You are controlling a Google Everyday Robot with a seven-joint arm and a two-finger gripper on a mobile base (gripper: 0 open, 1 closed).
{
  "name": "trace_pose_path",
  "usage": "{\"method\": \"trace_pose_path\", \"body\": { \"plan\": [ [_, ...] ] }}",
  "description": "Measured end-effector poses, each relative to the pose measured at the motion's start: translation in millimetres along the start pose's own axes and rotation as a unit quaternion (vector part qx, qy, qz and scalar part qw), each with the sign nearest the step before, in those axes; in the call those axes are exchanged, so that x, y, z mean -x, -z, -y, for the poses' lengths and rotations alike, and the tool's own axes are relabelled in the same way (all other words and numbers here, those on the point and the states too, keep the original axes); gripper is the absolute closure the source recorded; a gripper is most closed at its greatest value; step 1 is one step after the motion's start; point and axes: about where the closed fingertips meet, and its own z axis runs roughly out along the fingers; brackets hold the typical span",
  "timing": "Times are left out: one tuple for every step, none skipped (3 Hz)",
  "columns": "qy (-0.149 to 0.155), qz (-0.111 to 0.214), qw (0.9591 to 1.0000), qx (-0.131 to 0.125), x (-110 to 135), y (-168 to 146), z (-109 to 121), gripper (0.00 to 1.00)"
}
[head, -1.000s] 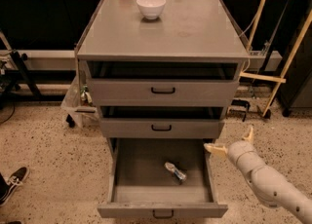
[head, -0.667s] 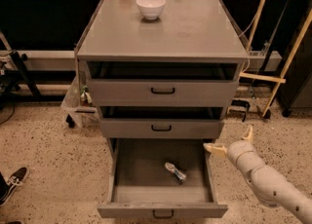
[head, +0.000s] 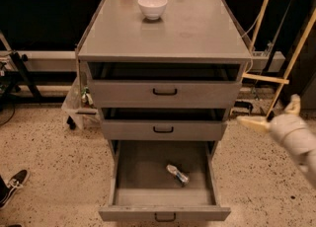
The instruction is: Place redbull can into bottom drawer
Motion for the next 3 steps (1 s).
{"method": "trace_pose_path", "body": {
  "plan": [
    [0.022,0.068,0.9963,-0.047,122.4,61.8,106.7,0.0],
    [0.058,0.127,0.9884,-0.059,230.8,137.4,164.3,0.0],
    [0.063,0.132,0.9886,-0.035,239.1,144.7,161.0,0.0]
  ]
}}
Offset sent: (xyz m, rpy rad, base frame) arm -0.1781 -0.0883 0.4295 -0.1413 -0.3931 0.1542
